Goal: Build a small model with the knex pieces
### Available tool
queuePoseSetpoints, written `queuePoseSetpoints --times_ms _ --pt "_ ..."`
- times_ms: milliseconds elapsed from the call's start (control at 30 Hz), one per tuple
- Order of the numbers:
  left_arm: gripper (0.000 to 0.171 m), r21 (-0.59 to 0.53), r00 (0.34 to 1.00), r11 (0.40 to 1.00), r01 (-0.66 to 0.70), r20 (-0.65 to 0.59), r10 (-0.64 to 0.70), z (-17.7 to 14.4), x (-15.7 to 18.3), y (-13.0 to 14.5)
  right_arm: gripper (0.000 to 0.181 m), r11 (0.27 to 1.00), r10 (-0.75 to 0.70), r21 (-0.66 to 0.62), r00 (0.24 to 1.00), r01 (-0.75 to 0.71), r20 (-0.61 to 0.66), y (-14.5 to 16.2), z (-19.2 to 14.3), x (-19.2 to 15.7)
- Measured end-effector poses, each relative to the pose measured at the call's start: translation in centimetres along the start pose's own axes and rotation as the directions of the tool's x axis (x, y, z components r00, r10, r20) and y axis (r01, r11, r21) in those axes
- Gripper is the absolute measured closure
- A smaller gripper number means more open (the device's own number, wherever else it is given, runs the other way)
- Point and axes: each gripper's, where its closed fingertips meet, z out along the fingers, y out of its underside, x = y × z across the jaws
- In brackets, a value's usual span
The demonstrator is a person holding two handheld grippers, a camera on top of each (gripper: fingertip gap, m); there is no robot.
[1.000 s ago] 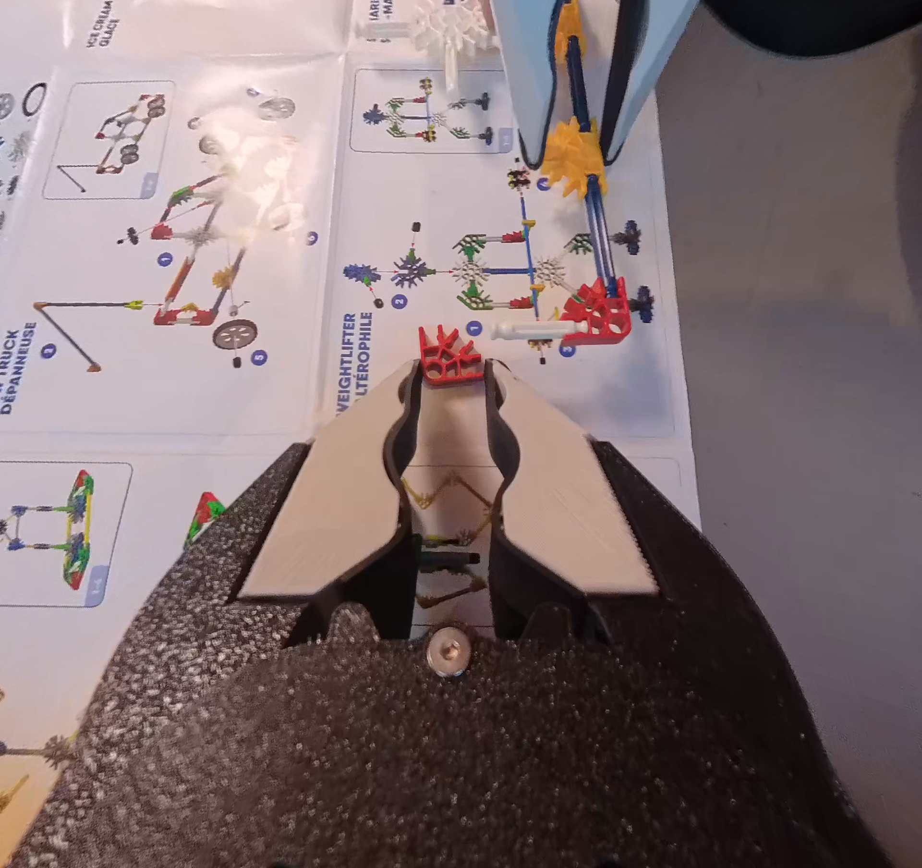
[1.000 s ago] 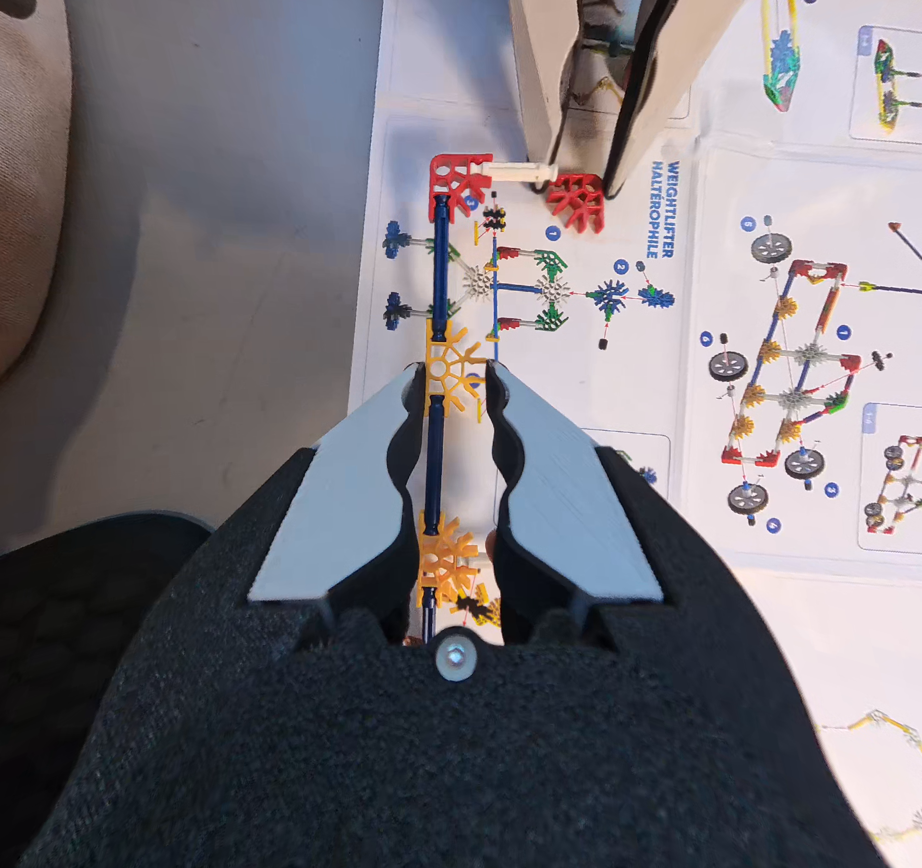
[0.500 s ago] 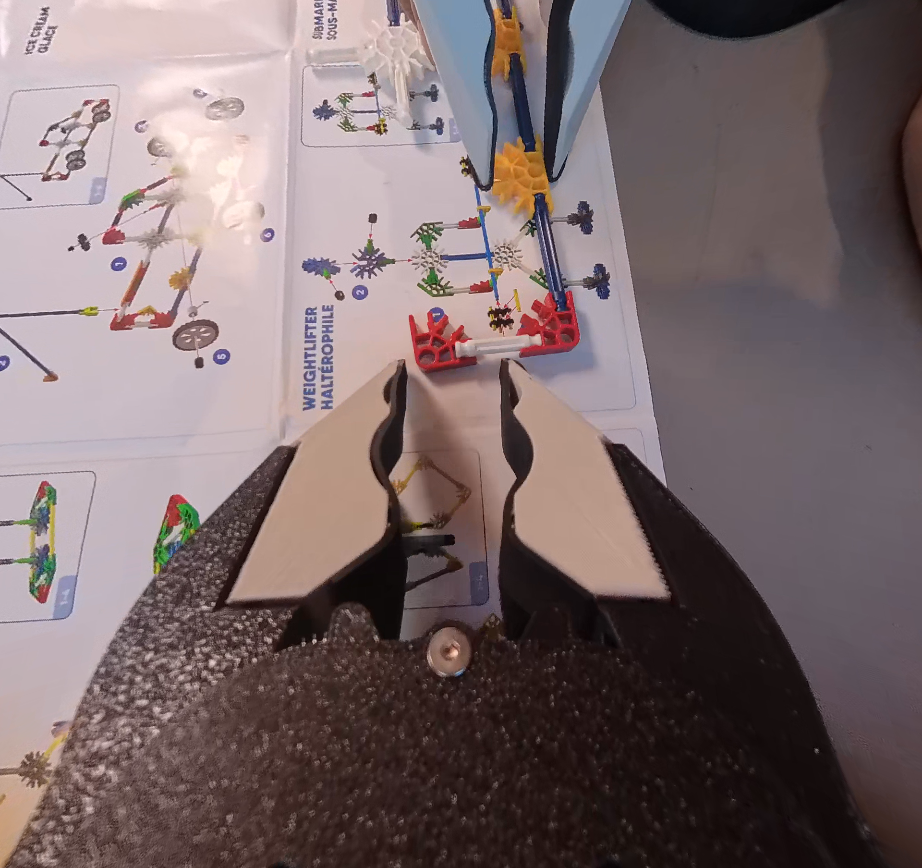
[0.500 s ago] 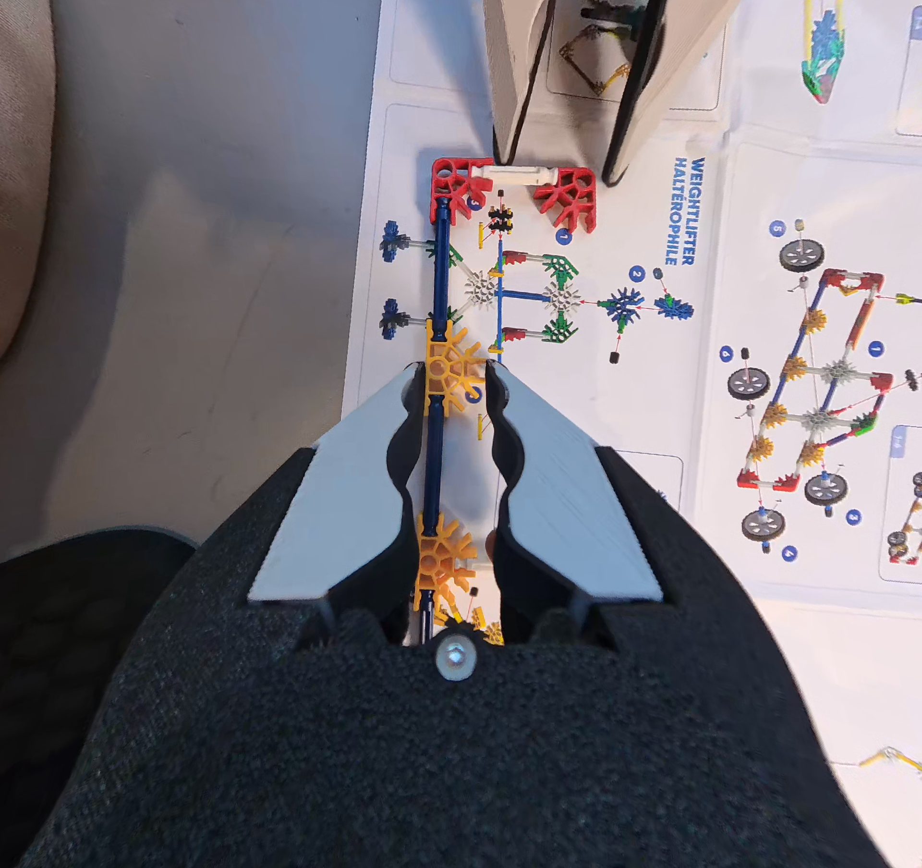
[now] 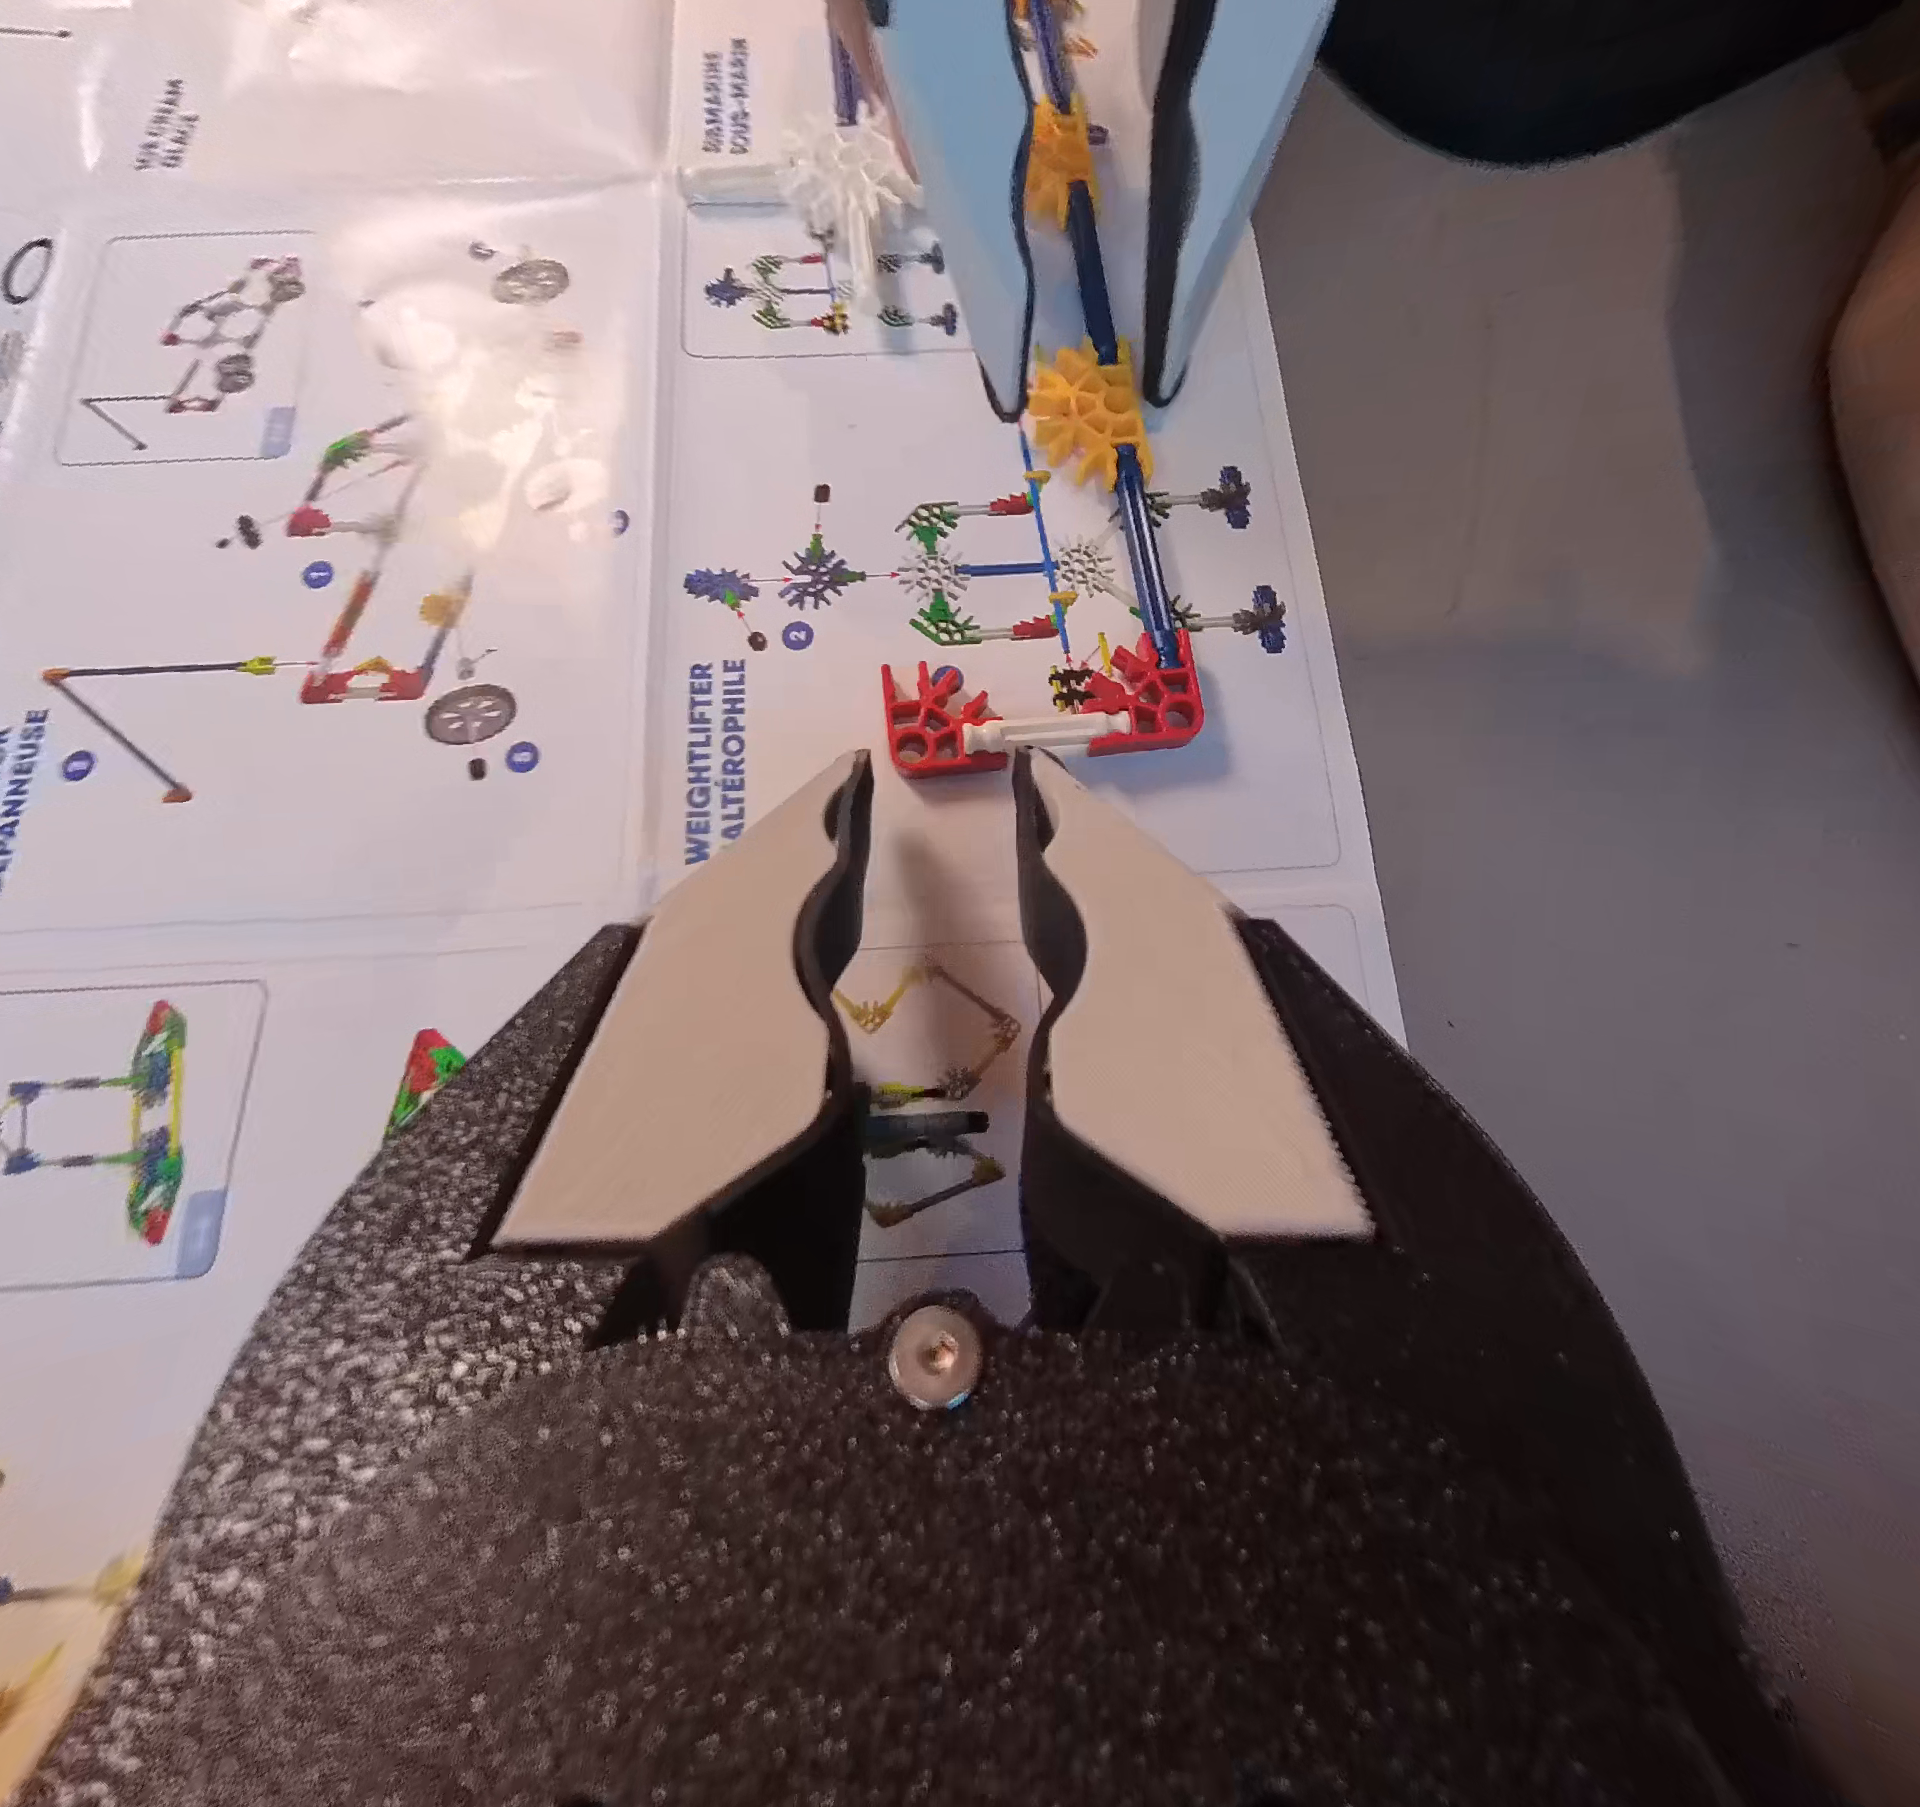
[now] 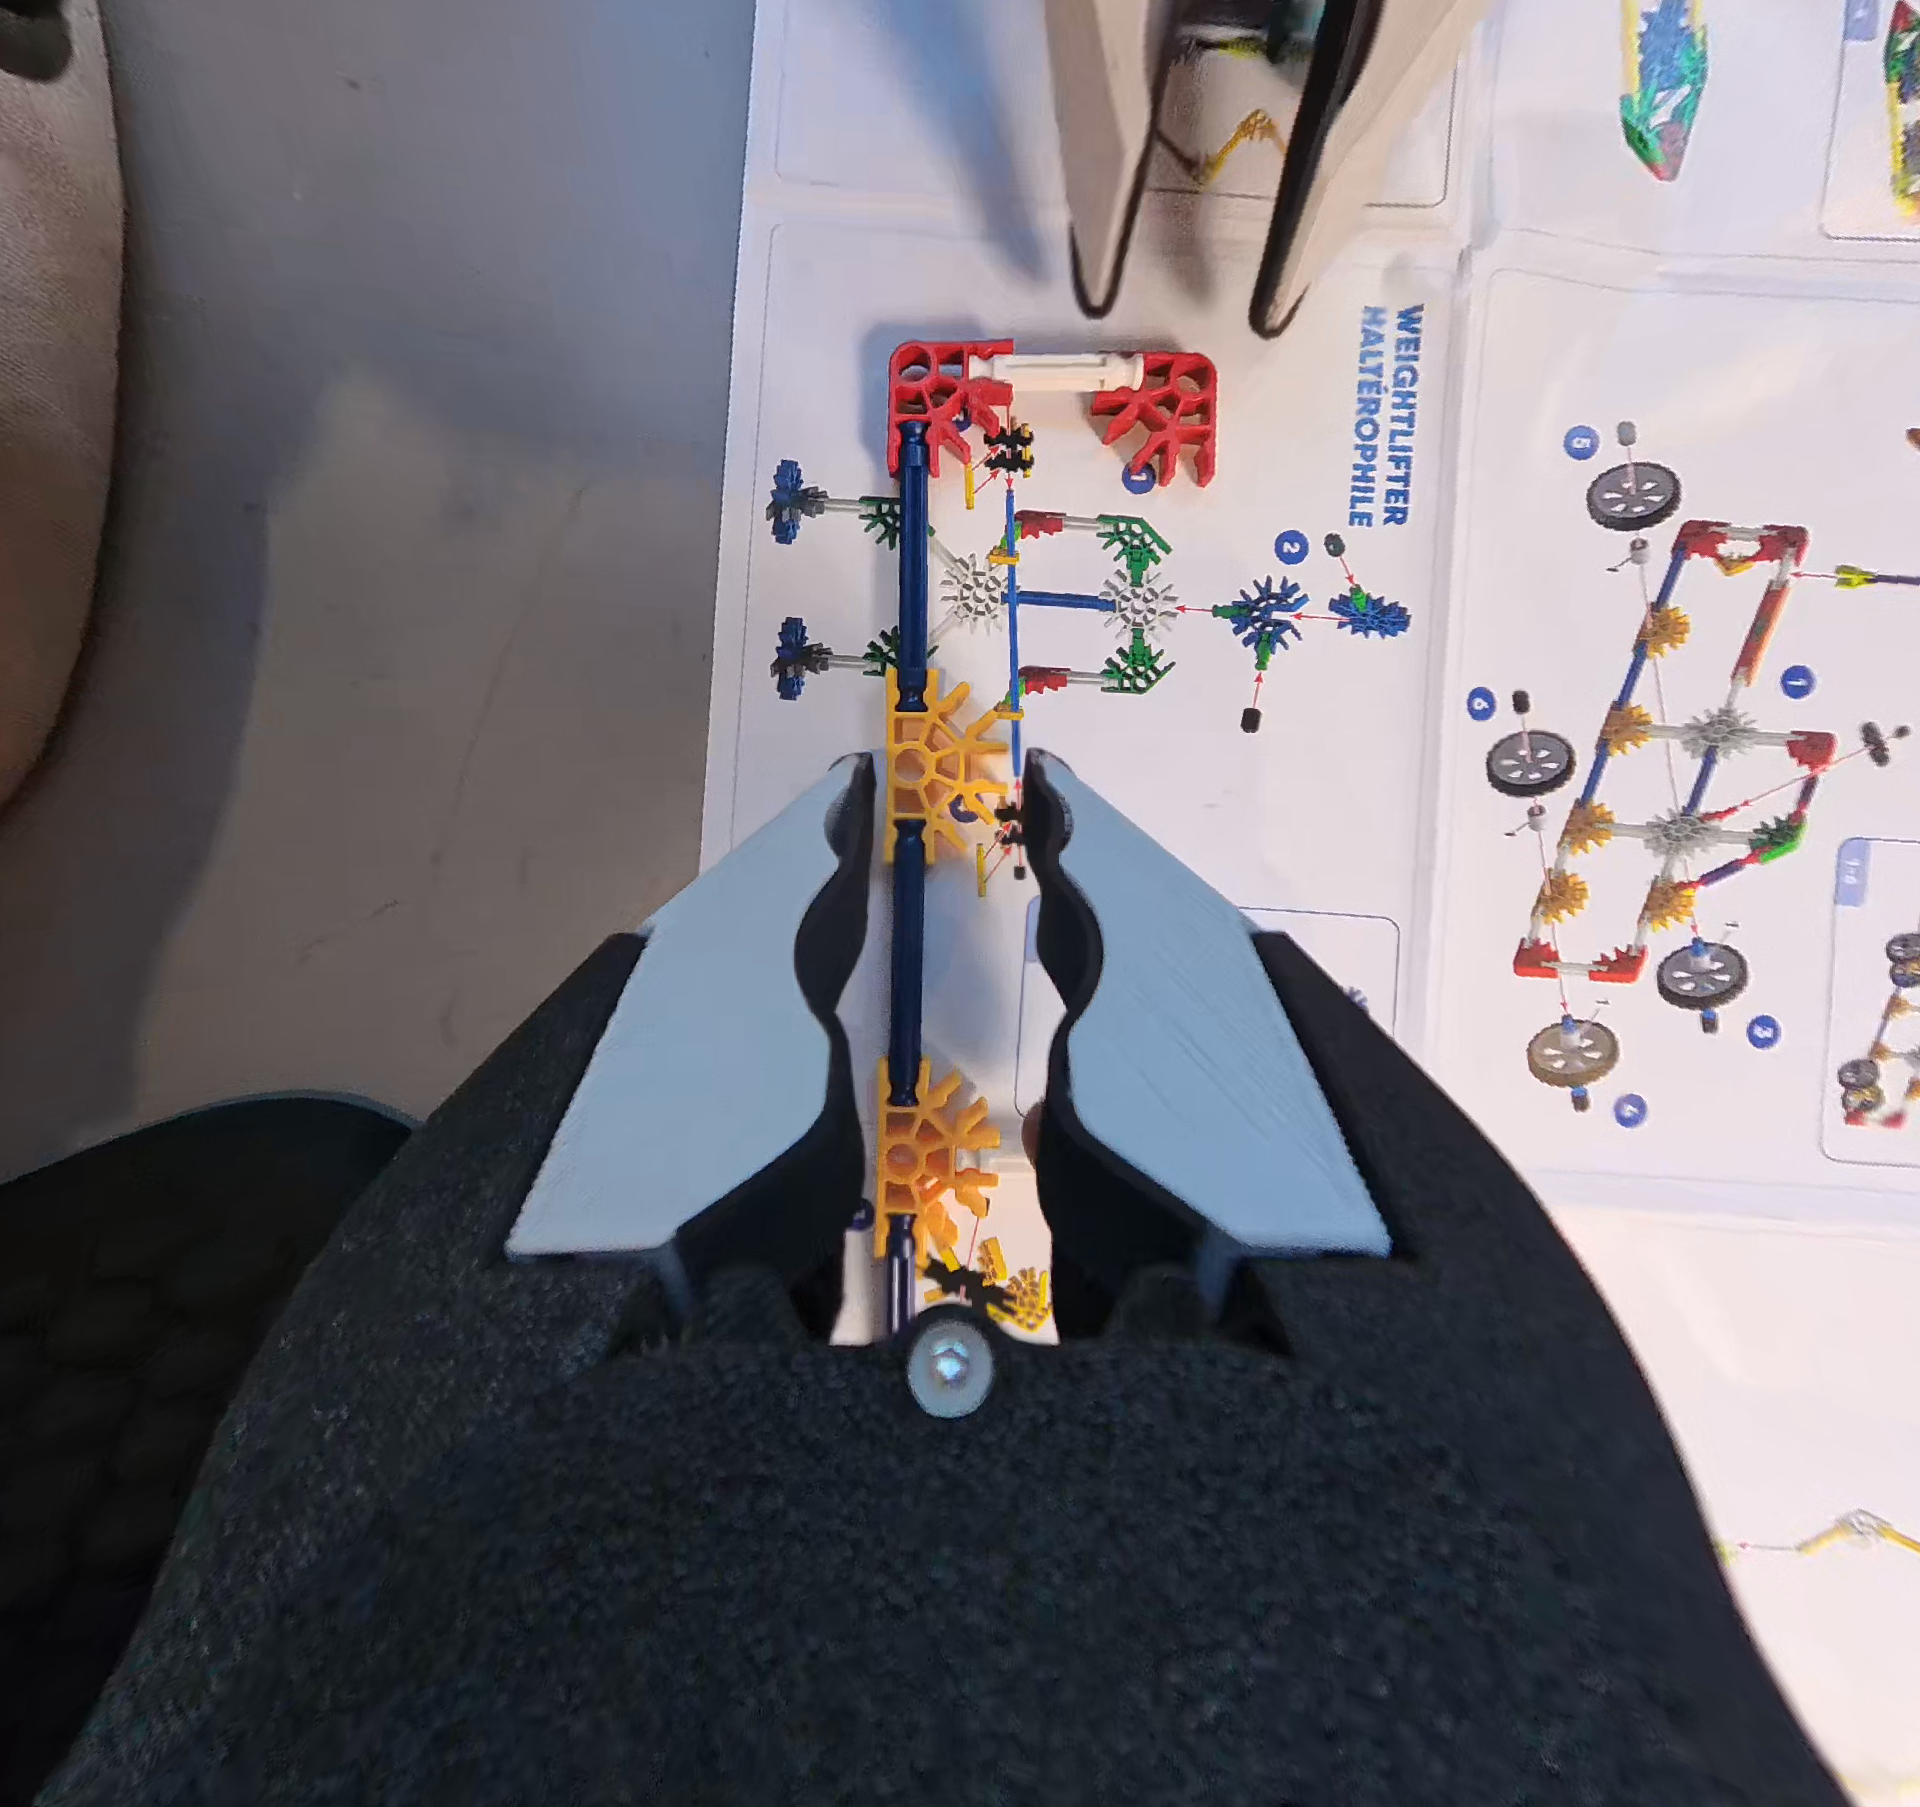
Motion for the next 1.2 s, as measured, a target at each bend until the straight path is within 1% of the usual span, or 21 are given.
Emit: queuePoseSetpoints --times_ms 100,167,267,367,500,600,700,833,900,1000,1200 --pt "0.162 0.071 0.997 0.996 0.062 0.044 -0.065 -0.8 -0.4 -1.3 0.151 0.997 0.029 0.073 0.999 -0.026 -0.035 -0.6 -1.2 0.3" --pt "0.171 0.066 0.995 0.995 0.073 0.057 -0.077 -0.7 0.1 -1.5 0.151 0.991 0.064 0.120 0.996 -0.056 -0.062 -0.6 -1.9 0.5" --pt "0.171 0.002 0.996 0.998 0.059 0.072 -0.059 0.1 0.7 -0.8 0.151 0.985 0.105 0.147 0.990 -0.090 -0.098 0.1 -2.5 0.4" --pt "0.171 -0.028 0.995 0.998 0.056 0.082 -0.054 0.6 0.7 -0.5 0.151 0.982 0.132 0.153 0.985 -0.114 -0.112 0.8 -2.5 -0.1" --pt "0.171 -0.059 0.996 0.997 0.046 0.084 -0.041 0.8 0.6 -0.4 0.150 0.986 0.129 0.125 0.985 -0.114 -0.118 1.1 -1.7 -0.3" --pt "0.171 -0.128 0.996 0.991 0.030 0.086 -0.018 0.8 0.6 -0.3 0.150 0.992 0.114 0.072 0.988 -0.107 -0.106 1.6 -0.9 -0.3" --pt "0.171 -0.233 0.996 0.972 0.031 0.087 -0.011 0.9 0.6 -0.3 0.151 0.993 0.108 0.063 0.989 -0.102 -0.105 1.6 -0.9 -0.2" --pt "0.171 -0.403 0.996 0.915 0.008 0.088 0.030 0.9 0.5 -0.1 0.151 0.994 0.104 0.054 0.988 -0.098 -0.112 1.8 -0.7 -0.4" --pt "0.171 -0.462 0.996 0.887 0.000 0.075 0.039 0.9 0.5 -0.1 0.151 0.994 0.099 0.056 0.988 -0.093 -0.119 1.8 -0.7 -0.4" --pt "0.171 -0.513 0.997 0.858 -0.012 0.056 0.048 1.0 0.5 0.0 0.150 0.994 0.095 0.057 0.987 -0.089 -0.127 1.8 -0.7 -0.4" --pt "0.171 -0.546 0.994 0.836 -0.065 0.042 0.104 1.1 0.4 0.2 0.150 0.996 0.081 0.059 0.987 -0.073 -0.140 1.8 -0.7 -0.4"
